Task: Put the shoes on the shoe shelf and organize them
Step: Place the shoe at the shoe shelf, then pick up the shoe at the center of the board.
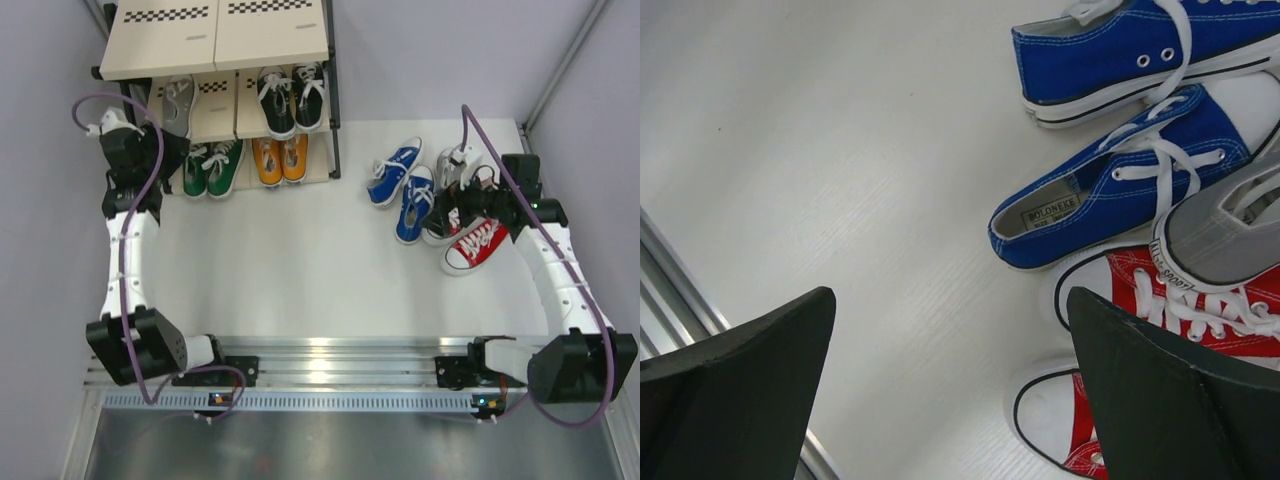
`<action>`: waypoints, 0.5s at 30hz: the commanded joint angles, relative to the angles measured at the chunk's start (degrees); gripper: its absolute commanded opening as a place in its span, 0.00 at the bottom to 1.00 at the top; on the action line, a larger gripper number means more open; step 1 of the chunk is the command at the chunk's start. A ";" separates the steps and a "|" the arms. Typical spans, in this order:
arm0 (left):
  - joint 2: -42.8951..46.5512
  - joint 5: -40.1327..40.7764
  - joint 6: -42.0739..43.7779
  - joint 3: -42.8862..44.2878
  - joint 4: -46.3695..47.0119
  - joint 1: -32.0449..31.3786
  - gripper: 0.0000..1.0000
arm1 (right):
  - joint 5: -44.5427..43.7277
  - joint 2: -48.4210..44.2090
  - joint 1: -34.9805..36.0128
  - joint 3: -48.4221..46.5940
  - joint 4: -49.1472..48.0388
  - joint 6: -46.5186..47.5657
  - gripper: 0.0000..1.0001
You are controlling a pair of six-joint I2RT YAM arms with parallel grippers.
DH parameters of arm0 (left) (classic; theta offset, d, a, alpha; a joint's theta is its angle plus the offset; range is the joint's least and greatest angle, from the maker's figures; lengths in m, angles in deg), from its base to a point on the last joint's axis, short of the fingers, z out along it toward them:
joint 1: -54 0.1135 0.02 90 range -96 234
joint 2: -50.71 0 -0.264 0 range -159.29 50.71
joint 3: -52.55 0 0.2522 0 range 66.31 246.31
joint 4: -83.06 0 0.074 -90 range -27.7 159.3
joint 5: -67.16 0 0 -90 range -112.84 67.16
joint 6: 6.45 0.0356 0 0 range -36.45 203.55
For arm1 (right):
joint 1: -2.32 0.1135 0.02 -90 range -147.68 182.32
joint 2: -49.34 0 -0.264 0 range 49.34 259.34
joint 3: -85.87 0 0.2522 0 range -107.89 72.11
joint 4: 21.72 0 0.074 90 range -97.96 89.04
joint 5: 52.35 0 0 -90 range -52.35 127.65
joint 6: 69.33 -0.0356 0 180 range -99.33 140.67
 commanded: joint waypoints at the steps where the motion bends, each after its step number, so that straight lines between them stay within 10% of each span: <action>1: 9.65 -2.52 1.45 -6.19 1.03 0.31 0.65 | -2.67 3.69 -0.71 -6.23 0.47 -0.21 0.99; 15: 31.55 -18.85 -3.64 -31.51 -2.13 -1.62 0.91 | -28.49 25.76 -4.41 -20.57 -7.33 -16.71 0.99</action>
